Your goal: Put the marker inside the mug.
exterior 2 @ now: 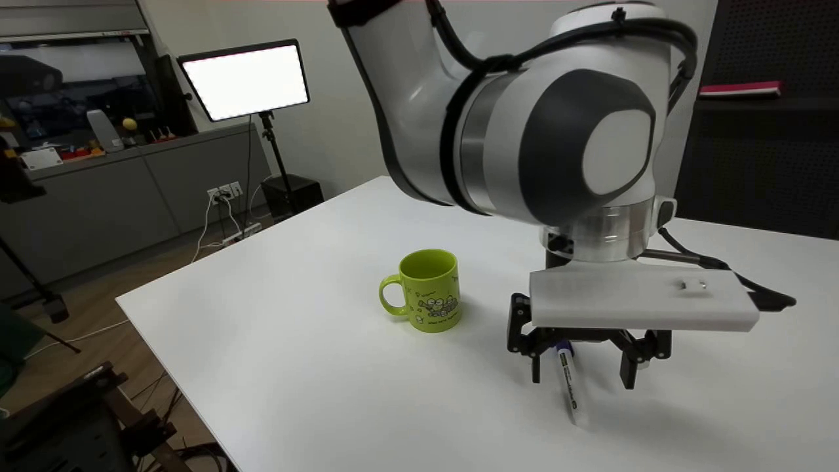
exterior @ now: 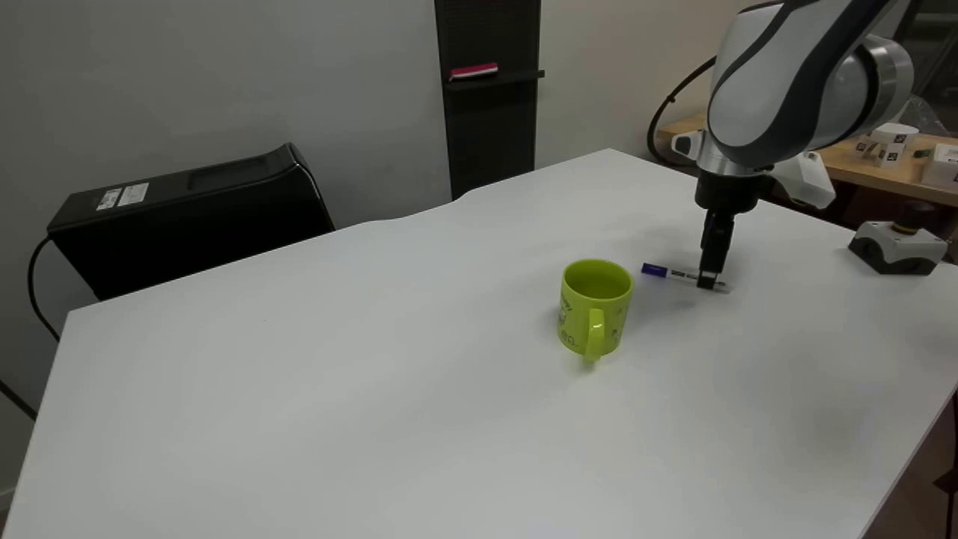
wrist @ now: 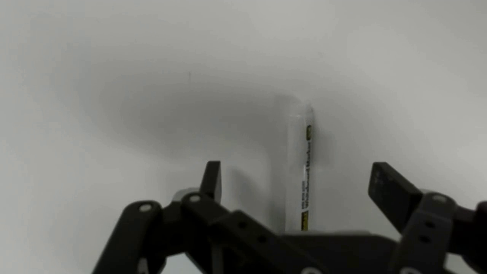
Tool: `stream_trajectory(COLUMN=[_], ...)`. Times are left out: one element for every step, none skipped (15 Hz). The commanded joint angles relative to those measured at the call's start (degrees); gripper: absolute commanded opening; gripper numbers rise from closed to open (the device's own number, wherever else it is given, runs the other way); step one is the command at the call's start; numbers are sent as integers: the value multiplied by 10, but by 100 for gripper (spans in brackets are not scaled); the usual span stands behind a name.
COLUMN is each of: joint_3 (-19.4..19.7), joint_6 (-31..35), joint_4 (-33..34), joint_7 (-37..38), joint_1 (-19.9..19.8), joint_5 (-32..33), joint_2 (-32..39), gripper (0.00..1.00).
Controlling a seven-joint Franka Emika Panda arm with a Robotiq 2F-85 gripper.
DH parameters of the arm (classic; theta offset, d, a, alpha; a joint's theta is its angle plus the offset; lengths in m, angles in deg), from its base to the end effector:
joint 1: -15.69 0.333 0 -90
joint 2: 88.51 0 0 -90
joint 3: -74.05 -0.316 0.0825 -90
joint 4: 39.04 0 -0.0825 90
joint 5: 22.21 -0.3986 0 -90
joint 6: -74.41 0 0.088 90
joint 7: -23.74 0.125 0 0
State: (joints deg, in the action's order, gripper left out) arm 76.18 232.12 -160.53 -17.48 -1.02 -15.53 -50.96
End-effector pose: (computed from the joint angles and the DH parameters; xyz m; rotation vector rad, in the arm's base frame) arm 0.5331 -0.1796 0.0636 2.9968 0.7755 -0.0828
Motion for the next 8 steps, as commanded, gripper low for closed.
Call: stream_trajectory(joint_3=[10,8,7,12,13,15,16,16], joint_6=[22,29,39,47,53,60,64,66], joint_4=[8,6,5,7,8,8,8,9], joint_7=[33,32,33,40,43,47,51,55], joint_1=[13,11,9,18,21,24,27,29], joint_5=[22,24,27,32,35,38,43,45], joint_2=[17,19,21,28,32,36,40,42], gripper=[100,100,83,72,67,60,51,45])
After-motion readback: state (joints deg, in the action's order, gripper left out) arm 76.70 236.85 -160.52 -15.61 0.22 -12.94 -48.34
